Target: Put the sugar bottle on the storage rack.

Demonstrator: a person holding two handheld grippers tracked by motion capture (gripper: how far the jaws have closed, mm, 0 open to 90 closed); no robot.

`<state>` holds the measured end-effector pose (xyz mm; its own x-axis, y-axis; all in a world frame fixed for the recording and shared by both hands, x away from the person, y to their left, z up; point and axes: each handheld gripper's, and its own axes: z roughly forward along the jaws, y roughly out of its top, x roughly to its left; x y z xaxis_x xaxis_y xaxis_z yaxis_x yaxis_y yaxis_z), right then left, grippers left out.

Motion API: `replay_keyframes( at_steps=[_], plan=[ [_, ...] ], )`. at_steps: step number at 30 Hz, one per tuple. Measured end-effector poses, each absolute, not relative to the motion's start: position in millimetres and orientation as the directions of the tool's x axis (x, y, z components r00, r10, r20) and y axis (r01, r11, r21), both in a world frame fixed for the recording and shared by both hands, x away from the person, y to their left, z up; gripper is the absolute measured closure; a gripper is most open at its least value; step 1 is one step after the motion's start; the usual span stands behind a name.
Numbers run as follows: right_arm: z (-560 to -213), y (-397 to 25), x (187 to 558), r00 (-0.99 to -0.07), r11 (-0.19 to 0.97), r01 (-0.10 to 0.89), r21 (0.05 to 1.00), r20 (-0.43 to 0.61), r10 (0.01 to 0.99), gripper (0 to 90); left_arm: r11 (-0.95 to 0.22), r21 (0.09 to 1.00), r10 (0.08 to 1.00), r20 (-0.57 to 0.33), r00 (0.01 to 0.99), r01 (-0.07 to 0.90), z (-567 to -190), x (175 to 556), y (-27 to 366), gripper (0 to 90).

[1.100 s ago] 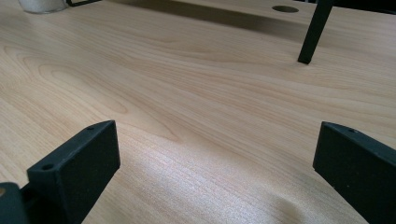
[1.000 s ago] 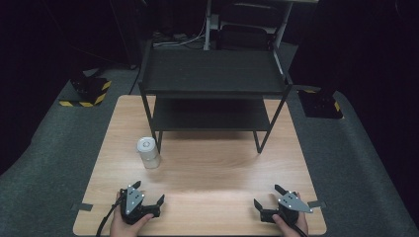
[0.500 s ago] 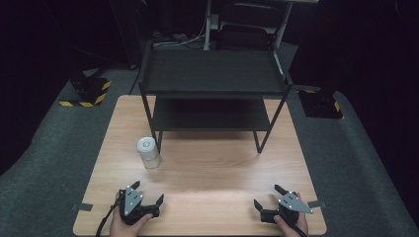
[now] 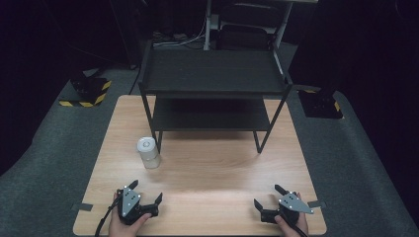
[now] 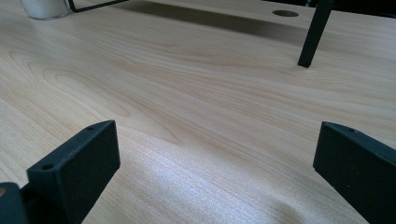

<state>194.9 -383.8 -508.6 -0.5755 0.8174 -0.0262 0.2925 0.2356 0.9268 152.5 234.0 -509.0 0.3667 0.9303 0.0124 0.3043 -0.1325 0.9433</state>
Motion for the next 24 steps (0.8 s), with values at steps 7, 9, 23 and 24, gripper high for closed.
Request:
replay_keyframes(
  at_steps=[7, 9, 23, 24],
  plan=[
    [-509, -384, 195, -0.577, 0.234, 0.292, 0.927, -0.025, 0.817, 0.0, -0.109, 0.959, 0.951, 0.024, 0.308, 0.262, -504, 163, 226, 0.8],
    [-509, -384, 195, -0.576, 0.233, 0.292, 0.928, -0.024, 0.817, 0.0, -0.117, 0.958, 0.954, 0.035, 0.297, 0.262, -504, 165, 222, 0.9],
    [-510, -386, 195, -0.58, 0.225, 0.286, 0.931, -0.019, 0.815, 0.0, -0.052, 0.963, 0.986, 0.008, 0.165, 0.266, -504, 218, 201, 3.8],
    [-510, -386, 195, -0.58, 0.225, 0.286, 0.932, -0.018, 0.814, 0.0, -0.052, 0.963, 0.988, 0.012, 0.154, 0.264, -504, 221, 199, 6.0]
  ],
)
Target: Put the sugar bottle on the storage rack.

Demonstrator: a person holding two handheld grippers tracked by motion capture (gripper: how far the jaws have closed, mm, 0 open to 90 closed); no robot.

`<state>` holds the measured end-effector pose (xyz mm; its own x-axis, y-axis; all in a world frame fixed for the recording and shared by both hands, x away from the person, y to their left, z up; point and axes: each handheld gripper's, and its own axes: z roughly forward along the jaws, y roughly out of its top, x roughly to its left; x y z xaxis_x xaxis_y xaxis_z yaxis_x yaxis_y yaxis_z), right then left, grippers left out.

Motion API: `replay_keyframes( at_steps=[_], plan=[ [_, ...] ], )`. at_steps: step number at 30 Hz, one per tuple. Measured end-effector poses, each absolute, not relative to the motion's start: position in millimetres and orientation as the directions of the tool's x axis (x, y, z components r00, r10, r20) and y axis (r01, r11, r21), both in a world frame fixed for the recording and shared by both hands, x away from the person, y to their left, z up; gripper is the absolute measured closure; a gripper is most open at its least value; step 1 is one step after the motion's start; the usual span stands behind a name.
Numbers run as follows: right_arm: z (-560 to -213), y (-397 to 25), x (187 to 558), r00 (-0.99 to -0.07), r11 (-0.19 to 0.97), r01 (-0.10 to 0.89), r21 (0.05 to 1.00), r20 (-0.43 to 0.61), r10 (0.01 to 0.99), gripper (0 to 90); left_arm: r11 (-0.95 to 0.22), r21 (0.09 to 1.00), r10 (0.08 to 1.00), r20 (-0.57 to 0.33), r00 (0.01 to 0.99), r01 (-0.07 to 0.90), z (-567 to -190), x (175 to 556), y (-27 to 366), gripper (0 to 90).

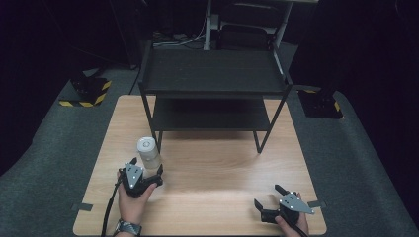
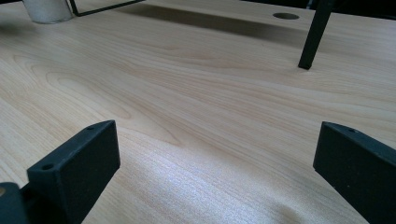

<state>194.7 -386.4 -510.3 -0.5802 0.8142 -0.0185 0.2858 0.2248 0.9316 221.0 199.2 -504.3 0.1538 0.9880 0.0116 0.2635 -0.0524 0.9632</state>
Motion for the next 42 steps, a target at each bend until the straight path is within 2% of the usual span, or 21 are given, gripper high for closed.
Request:
replay_keyframes(
  at_steps=[2, 6, 10, 18, 21, 35, 42],
  plan=[
    [-511, -387, 195, -0.582, 0.225, 0.284, 0.932, -0.019, 0.813, 0.0, -0.013, 0.963, 0.992, -0.02, 0.121, 0.27, -505, 230, 195, 8.2],
    [-511, -388, 195, -0.583, 0.221, 0.282, 0.934, -0.017, 0.812, 0.0, 0.005, 0.963, 0.997, -0.027, 0.078, 0.269, -506, 235, 188, 11.5],
    [-512, -388, 195, -0.585, 0.218, 0.281, 0.935, -0.013, 0.811, 0.0, 0.045, 0.97, 0.998, -0.054, 0.03, 0.238, -512, 240, 179, 19.1],
    [-512, -390, 195, -0.589, 0.218, 0.276, 0.936, -0.014, 0.808, 0.0, 0.048, 0.977, 0.999, -0.05, 0.006, 0.206, -514, 242, 170, 28.5],
    [-512, -390, 195, -0.591, 0.219, 0.275, 0.936, -0.015, 0.806, 0.0, 0.05, 0.979, 0.999, -0.051, -0.001, 0.199, -514, 243, 168, 29.4],
    [-512, -390, 196, -0.595, 0.219, 0.274, 0.936, -0.014, 0.804, 0.0, -0.002, 0.982, 0.997, -0.013, 0.078, 0.189, -512, 233, 180, 30.4],
    [-513, -390, 195, -0.594, 0.219, 0.272, 0.937, -0.016, 0.804, 0.0, 0.008, 0.984, 0.993, -0.029, 0.113, 0.177, -508, 225, 182, 30.4]
  ],
)
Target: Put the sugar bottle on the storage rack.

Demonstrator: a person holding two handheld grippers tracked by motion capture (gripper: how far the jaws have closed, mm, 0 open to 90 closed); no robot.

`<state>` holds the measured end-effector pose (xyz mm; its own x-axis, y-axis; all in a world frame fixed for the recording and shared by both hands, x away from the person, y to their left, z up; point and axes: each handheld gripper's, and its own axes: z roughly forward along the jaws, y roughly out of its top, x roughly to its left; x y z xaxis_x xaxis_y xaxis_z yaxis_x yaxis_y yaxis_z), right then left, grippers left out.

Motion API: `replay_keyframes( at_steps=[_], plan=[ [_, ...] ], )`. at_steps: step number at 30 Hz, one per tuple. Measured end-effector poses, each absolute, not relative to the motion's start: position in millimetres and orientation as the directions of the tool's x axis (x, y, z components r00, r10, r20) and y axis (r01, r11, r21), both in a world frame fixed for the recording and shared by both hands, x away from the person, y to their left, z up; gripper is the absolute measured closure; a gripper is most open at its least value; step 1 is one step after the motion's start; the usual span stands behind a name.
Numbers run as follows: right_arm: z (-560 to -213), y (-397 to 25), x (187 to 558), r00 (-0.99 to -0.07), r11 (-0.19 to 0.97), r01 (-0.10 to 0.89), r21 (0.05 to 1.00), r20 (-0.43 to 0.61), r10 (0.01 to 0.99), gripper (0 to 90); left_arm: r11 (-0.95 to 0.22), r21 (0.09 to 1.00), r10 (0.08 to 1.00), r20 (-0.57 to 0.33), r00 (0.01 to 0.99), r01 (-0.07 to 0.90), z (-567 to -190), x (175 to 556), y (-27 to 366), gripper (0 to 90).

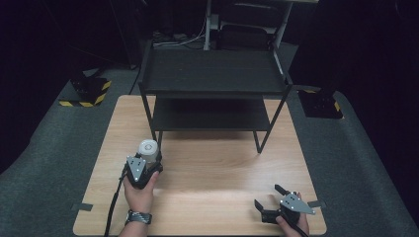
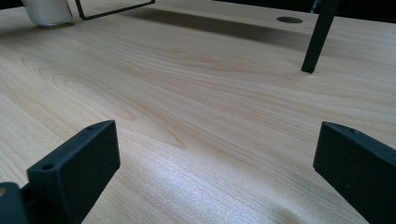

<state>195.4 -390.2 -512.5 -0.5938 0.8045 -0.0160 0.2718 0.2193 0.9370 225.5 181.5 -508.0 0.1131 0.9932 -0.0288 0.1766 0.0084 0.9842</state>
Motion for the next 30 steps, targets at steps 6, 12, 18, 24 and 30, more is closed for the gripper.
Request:
replay_keyframes(
  at_steps=[6, 12, 18, 24, 30],
  plan=[
    [-513, -390, 195, -0.595, 0.22, 0.271, 0.937, -0.016, 0.804, 0.0, 0.009, 0.984, 0.989, -0.036, 0.146, 0.18, -502, 220, 178, 30.4],
    [-512, -390, 195, -0.597, 0.224, 0.269, 0.937, -0.02, 0.802, 0.0, 0.003, 0.981, 0.983, -0.038, 0.179, 0.192, -496, 216, 170, 30.4],
    [-512, -390, 196, -0.599, 0.227, 0.268, 0.936, -0.022, 0.801, 0.0, -0.009, 0.982, 0.972, -0.036, 0.233, 0.189, -486, 214, 160, 30.4],
    [-512, -391, 196, -0.601, 0.226, 0.267, 0.937, -0.021, 0.799, 0.0, -0.007, 0.984, 0.957, -0.044, 0.288, 0.176, -470, 212, 149, 30.5],
    [-513, -391, 196, -0.602, 0.227, 0.264, 0.937, -0.023, 0.798, 0.0, -0.019, 0.987, 0.942, -0.037, 0.334, 0.162, -441, 212, 135, 30.5]
  ],
)
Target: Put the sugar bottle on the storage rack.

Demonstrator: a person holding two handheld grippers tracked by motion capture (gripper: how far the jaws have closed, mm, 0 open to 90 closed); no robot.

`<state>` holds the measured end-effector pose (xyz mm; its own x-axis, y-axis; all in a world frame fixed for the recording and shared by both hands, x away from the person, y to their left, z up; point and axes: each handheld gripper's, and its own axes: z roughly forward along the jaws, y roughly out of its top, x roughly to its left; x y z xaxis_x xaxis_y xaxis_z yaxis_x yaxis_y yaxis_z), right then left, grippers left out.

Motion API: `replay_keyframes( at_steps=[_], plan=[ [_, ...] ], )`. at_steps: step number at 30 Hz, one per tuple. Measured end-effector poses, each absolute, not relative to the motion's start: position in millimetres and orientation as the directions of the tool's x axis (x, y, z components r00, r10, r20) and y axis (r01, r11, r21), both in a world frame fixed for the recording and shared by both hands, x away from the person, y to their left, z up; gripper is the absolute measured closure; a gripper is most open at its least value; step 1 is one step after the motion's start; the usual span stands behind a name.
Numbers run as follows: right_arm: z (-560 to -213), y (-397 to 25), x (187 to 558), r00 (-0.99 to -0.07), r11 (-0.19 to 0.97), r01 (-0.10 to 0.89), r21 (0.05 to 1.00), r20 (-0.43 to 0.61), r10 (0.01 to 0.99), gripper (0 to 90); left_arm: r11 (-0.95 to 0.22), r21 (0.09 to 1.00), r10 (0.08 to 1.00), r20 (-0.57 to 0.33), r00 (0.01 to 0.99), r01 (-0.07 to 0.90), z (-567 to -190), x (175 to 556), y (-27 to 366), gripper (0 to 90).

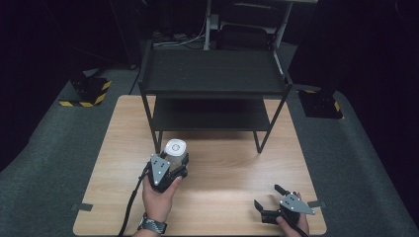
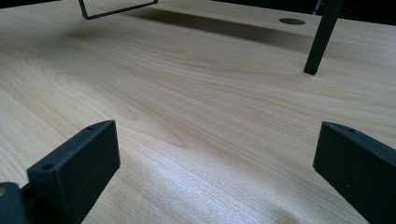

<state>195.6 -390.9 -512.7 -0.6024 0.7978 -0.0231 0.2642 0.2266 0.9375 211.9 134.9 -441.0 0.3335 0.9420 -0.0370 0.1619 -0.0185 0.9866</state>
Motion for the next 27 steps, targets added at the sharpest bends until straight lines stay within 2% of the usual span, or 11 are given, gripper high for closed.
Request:
replay_keyframes(
  at_steps=[15, 27],
  plan=[
    [-513, -392, 196, -0.607, 0.226, 0.26, 0.939, -0.023, 0.794, 0.0, -0.004, 0.992, 0.937, -0.041, 0.346, 0.128, -382, 234, 110, 30.5],
    [-514, -392, 196, -0.61, 0.227, 0.257, 0.939, -0.025, 0.792, 0.0, -0.013, 0.995, 0.945, -0.019, 0.325, 0.096, -362, 266, 96, 30.5]
  ],
)
